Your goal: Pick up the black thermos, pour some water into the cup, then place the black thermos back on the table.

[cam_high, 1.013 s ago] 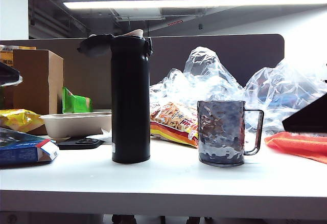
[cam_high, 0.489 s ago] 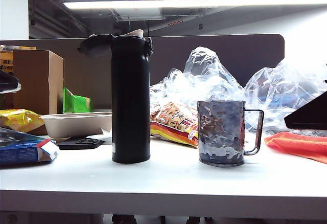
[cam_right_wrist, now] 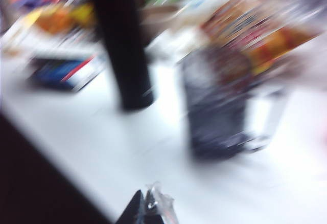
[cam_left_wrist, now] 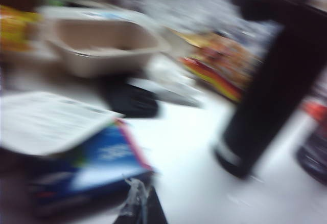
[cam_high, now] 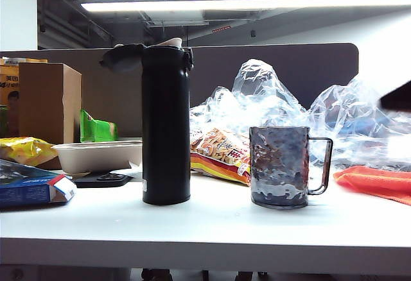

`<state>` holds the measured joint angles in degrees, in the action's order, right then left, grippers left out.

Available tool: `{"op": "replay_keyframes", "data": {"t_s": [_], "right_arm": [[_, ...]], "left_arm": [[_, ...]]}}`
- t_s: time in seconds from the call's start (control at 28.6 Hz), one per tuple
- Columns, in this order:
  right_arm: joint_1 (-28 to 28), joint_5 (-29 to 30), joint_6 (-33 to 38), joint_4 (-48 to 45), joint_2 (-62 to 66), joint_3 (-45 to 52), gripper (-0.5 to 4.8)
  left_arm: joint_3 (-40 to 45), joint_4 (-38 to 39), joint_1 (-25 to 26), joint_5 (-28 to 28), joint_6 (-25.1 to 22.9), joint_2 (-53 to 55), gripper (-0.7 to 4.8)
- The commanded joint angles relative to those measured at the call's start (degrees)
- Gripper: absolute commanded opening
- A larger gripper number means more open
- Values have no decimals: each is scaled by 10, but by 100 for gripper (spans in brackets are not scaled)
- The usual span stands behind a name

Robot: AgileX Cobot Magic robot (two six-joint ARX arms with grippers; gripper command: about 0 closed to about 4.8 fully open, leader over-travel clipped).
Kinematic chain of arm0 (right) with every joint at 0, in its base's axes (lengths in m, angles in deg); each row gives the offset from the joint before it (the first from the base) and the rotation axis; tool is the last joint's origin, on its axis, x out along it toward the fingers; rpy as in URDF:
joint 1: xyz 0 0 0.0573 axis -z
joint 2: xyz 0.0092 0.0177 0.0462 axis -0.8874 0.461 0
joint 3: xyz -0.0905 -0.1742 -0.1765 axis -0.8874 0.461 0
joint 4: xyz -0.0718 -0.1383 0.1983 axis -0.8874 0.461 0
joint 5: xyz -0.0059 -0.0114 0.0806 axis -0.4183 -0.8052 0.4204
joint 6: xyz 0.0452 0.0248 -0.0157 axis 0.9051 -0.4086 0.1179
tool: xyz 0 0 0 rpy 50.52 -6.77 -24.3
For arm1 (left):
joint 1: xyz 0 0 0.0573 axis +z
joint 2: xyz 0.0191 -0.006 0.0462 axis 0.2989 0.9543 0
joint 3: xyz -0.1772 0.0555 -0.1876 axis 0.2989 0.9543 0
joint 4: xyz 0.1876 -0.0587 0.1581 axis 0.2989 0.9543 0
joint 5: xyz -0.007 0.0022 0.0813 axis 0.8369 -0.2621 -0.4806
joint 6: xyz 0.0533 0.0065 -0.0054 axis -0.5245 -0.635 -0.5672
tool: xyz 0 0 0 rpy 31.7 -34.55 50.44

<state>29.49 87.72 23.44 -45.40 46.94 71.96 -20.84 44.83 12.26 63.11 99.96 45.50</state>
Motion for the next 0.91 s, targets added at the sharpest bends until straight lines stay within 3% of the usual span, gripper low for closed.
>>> {"op": "replay_keyframes", "data": {"t_s": [0.03, 0.17, 0.28, 0.45, 0.91], "right_arm": [[74, 1, 0, -9, -23, 3, 4], [171, -1, 0, -12, -50, 3, 4], [239, -2, 0, -15, -49, 3, 4], [302, -3, 0, -11, -49, 3, 4], [321, -4, 0, -11, -49, 3, 4]], "left_arm": [[0, 7, 68, 3, 0, 0, -4], [0, 7, 136, 2, 0, 0, -4], [0, 7, 139, -18, 0, 0, -4], [0, 8, 138, -17, 0, 0, -5], [0, 8, 138, -17, 0, 0, -4]]}}
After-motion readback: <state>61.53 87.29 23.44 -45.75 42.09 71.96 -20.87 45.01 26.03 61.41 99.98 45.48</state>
